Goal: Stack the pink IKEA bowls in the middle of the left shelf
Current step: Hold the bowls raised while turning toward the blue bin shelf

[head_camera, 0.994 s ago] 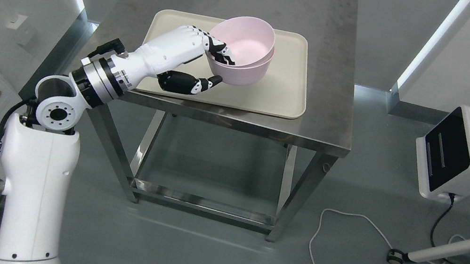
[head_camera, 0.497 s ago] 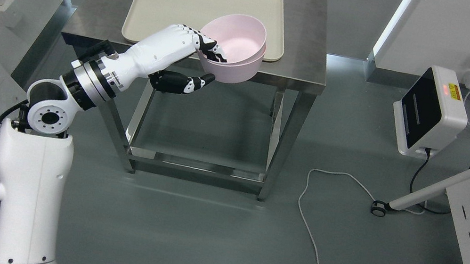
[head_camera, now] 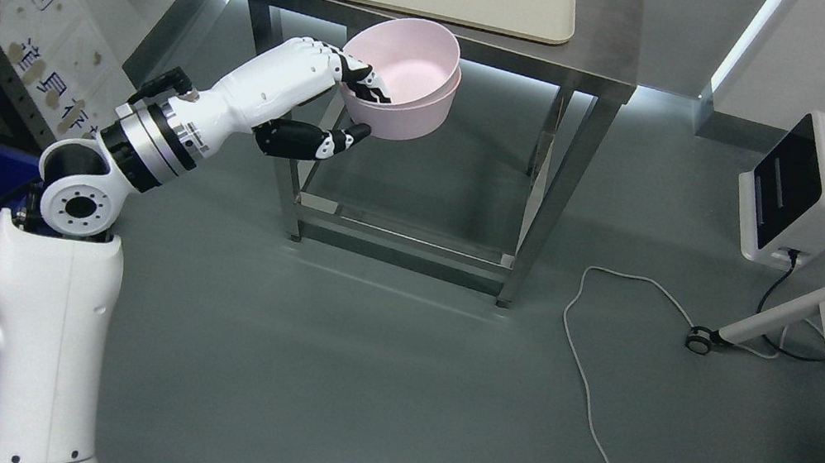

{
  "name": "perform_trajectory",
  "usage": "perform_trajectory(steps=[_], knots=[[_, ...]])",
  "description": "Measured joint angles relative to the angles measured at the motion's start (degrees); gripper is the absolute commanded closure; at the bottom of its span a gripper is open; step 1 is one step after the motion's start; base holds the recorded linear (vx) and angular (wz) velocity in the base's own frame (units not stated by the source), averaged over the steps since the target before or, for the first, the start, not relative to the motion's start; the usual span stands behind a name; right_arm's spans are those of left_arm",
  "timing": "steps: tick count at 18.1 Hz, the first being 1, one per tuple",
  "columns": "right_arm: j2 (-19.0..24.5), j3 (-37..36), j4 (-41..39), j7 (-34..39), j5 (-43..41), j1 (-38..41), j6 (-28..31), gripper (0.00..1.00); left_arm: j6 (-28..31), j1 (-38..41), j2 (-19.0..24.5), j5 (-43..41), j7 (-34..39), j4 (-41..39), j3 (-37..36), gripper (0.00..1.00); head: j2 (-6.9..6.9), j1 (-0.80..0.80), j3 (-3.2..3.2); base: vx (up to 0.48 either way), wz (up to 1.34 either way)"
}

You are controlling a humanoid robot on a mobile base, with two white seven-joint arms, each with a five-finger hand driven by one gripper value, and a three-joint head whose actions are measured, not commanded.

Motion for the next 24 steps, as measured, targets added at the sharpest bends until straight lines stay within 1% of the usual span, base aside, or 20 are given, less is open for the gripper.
perform_trajectory(steps=[5, 11, 18, 22, 24], knots=[[0.0, 0.0, 0.0, 0.0, 0.0, 0.0, 0.0, 0.00, 0.4, 0.0, 0.0, 0.0, 0.0, -0.1, 0.3, 0.95, 0.00, 0.00, 0.00, -0.354, 0.31], [0.0, 0.0, 0.0, 0.0, 0.0, 0.0, 0.0, 0.00, 0.4, 0.1, 0.0, 0.0, 0.0, -0.2, 0.6, 0.94, 0.00, 0.00, 0.00, -0.331, 0.70], [0.0, 0.0, 0.0, -0.1, 0.0, 0.0, 0.0, 0.00, 0.5, 0.3, 0.0, 0.1, 0.4, -0.2, 0.8, 0.94, 0.00, 0.00, 0.00, -0.231, 1.14], [0.0, 0.0, 0.0, -0.1, 0.0, 0.0, 0.0, 0.00, 0.2, -3.7, 0.0, 0.2, 1.0, -0.2, -0.1, 0.94, 0.00, 0.00, 0.00, -0.086, 1.32], [0.0, 0.0, 0.0, -0.3, 0.0, 0.0, 0.0, 0.00, 1.7, -7.1, 0.0, 0.2, 1.8, -0.2, -1.3, 0.94, -0.01, 0.00, 0.00, -0.011, 1.02]])
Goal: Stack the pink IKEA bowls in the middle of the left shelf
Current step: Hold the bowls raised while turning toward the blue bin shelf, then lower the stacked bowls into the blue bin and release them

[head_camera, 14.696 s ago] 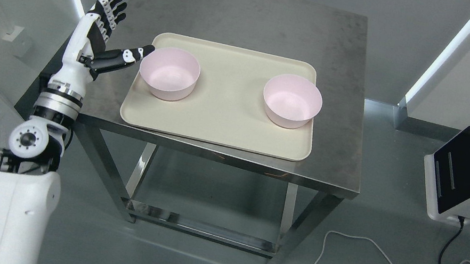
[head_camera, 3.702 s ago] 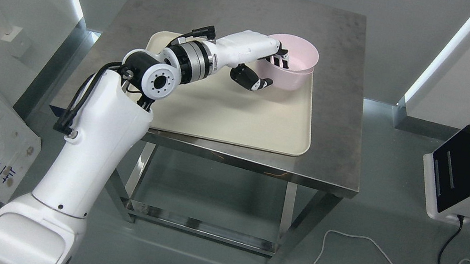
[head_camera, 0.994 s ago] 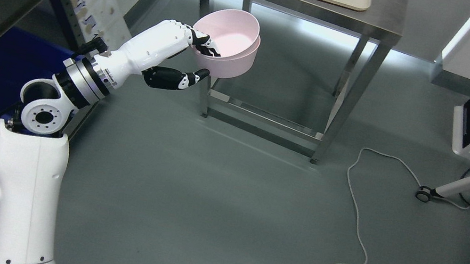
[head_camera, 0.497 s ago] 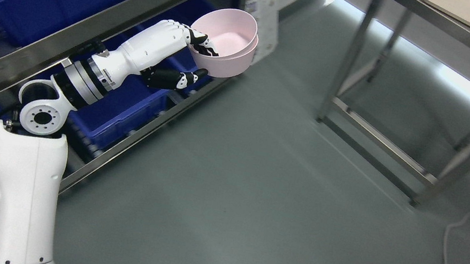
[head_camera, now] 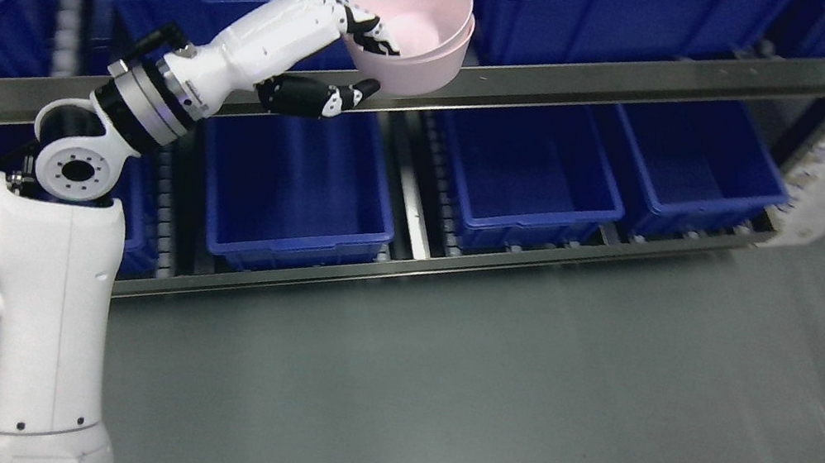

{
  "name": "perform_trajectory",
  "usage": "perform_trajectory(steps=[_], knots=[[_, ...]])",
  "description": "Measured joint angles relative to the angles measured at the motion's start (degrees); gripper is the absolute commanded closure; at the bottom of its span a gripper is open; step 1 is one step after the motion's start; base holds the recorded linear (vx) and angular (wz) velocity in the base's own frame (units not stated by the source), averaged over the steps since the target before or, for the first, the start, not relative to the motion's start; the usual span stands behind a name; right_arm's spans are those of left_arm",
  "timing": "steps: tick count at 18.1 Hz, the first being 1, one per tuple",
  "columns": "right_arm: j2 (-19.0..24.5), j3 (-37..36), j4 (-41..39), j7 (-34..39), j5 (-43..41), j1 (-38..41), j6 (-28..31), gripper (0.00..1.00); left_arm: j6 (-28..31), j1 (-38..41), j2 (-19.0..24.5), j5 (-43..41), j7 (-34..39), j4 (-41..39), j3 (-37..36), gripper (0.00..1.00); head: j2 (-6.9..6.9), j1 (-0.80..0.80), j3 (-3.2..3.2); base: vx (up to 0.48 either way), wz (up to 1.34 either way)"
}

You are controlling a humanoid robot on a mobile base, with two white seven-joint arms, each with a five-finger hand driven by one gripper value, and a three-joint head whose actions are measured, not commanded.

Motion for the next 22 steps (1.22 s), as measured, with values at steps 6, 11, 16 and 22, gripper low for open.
perform_trajectory(steps=[6, 11, 16, 22], knots=[[0.0, 0.0, 0.0, 0.1, 0.0, 0.0, 0.0, 0.00, 8.6, -10.1, 0.0, -0.9, 1.3, 0.4, -4.4, 0.94, 0.00, 0.00, 0.00, 0.061, 0.53], [0.0, 0.0, 0.0, 0.3, 0.0, 0.0, -0.3, 0.00, 15.1, -14.8, 0.0, -1.5, 0.9, 1.3, -6.6, 0.94, -0.01, 0.00, 0.00, 0.113, 0.12], [0.0, 0.0, 0.0, 0.3, 3.3, 0.0, -0.1, 0.00, 18.1, -17.1, 1.4, -1.7, 0.6, 2.6, -7.8, 0.94, -0.01, 0.00, 0.00, 0.197, 0.02], [0.0, 0.0, 0.0, 0.3, 1.1, 0.0, 0.0, 0.00, 18.6, -19.4, 3.0, -1.8, 0.5, 5.2, -9.7, 0.94, -0.01, 0.00, 0.00, 0.254, -0.09]])
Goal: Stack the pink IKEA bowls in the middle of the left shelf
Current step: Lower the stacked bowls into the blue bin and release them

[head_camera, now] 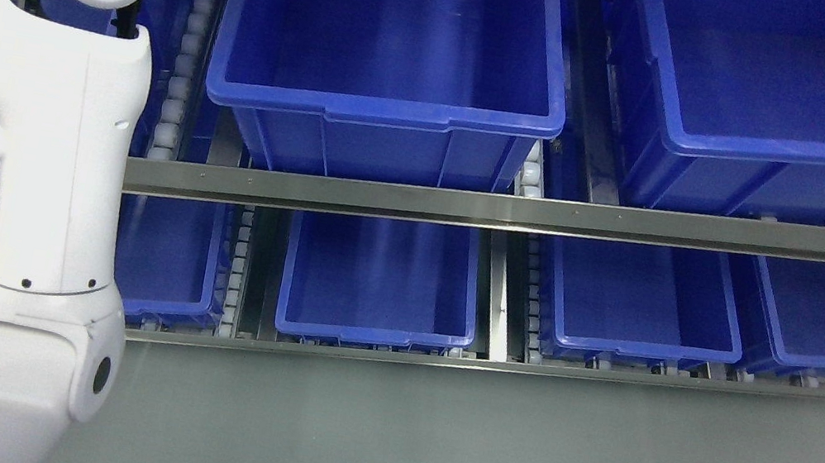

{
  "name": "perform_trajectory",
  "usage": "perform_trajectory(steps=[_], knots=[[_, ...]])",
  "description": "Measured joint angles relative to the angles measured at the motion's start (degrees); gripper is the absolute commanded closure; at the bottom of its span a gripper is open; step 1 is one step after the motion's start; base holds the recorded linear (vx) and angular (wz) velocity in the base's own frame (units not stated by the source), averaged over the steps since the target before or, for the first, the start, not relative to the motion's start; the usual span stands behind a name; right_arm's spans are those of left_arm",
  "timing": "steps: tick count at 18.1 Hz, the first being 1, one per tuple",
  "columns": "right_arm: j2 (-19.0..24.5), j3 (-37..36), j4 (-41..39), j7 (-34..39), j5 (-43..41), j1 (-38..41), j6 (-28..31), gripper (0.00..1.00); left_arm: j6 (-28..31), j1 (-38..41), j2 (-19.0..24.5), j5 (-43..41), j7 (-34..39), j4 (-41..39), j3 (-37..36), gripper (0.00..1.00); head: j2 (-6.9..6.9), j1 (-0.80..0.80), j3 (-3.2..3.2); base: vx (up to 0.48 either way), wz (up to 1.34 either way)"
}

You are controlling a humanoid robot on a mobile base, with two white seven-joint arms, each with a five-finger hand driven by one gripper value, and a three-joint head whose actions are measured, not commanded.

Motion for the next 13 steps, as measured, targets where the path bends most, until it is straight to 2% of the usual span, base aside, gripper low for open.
perform_trajectory(steps=[3, 6, 11, 13], knots=[[0.0, 0.0, 0.0, 0.0, -0.5, 0.0, 0.0, 0.00, 0.7, -0.4, 1.9, 0.0, -0.9, 1.7, -1.4, 0.93, 0.00, 0.00, 0.00, 0.255, -0.14], [0.0, 0.0, 0.0, 0.0, -0.8, 0.0, 0.0, 0.00, 1.5, 0.2, 4.6, 0.0, -5.4, 3.0, -2.5, 0.92, 0.00, 0.00, 0.00, 0.225, -0.13], [0.0, 0.0, 0.0, 0.0, -1.0, 0.0, 0.0, 0.00, 1.8, 3.0, 9.2, 0.3, -10.1, 4.6, -3.9, 0.91, 0.00, 0.00, 0.00, 0.125, -0.07], [0.0, 0.0, 0.0, 0.0, -1.0, 0.0, 0.0, 0.00, 1.8, 4.0, 10.1, 0.4, -11.6, 5.0, -4.3, 0.87, 0.00, 0.00, 0.00, 0.060, -0.02]])
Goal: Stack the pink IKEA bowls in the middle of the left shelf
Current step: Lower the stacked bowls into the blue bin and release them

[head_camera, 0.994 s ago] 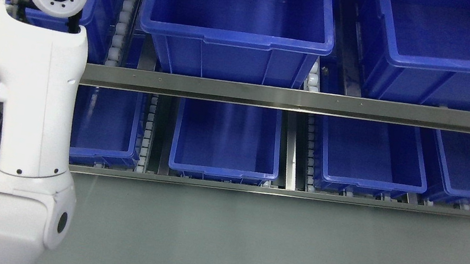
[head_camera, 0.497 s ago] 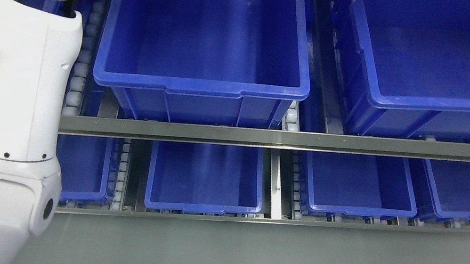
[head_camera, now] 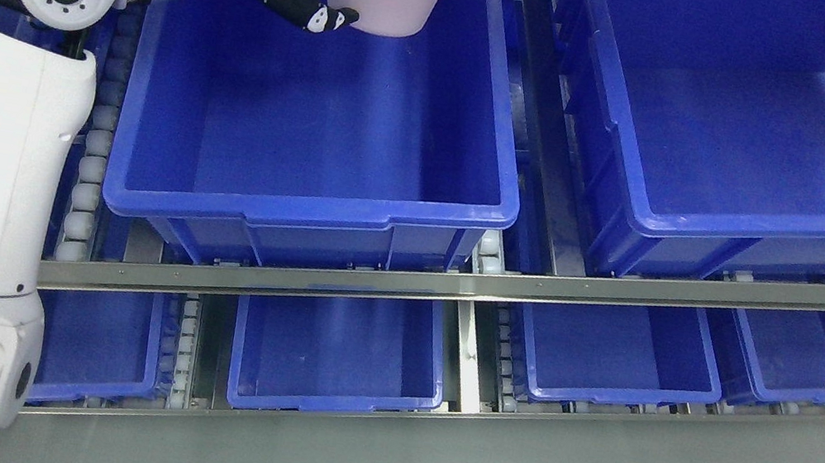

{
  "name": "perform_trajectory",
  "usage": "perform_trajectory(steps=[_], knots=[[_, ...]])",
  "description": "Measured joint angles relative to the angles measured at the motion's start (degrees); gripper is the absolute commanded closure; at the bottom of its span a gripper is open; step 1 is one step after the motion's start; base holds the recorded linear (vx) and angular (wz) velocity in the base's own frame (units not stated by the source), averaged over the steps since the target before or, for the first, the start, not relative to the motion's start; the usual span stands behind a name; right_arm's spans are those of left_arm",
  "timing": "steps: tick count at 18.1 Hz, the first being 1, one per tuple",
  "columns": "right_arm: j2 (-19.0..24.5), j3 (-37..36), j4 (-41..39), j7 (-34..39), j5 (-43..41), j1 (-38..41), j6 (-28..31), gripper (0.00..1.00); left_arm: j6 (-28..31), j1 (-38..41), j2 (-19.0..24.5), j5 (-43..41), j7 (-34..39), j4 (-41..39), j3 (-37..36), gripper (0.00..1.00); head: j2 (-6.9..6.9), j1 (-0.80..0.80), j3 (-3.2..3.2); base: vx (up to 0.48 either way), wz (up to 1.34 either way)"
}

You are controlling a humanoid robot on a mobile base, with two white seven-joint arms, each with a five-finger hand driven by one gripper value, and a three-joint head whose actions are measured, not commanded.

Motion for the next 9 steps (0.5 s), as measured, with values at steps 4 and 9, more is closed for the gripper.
perform_trajectory(steps=[4, 9], knots=[[0.0, 0.0, 0.0, 0.0, 0.0, 0.0, 0.0, 0.00, 0.1, 1.5, 0.2, 0.5, -1.5, 0.4, -1.0, 0.85, 0.00, 0.00, 0.00, 0.005, -0.01], [0.0, 0.0, 0.0, 0.0, -0.1, 0.0, 0.0, 0.00, -0.1, 3.1, -1.6, 1.1, -3.3, 0.4, -1.8, 0.70, 0.00, 0.00, 0.00, 0.000, 0.00]])
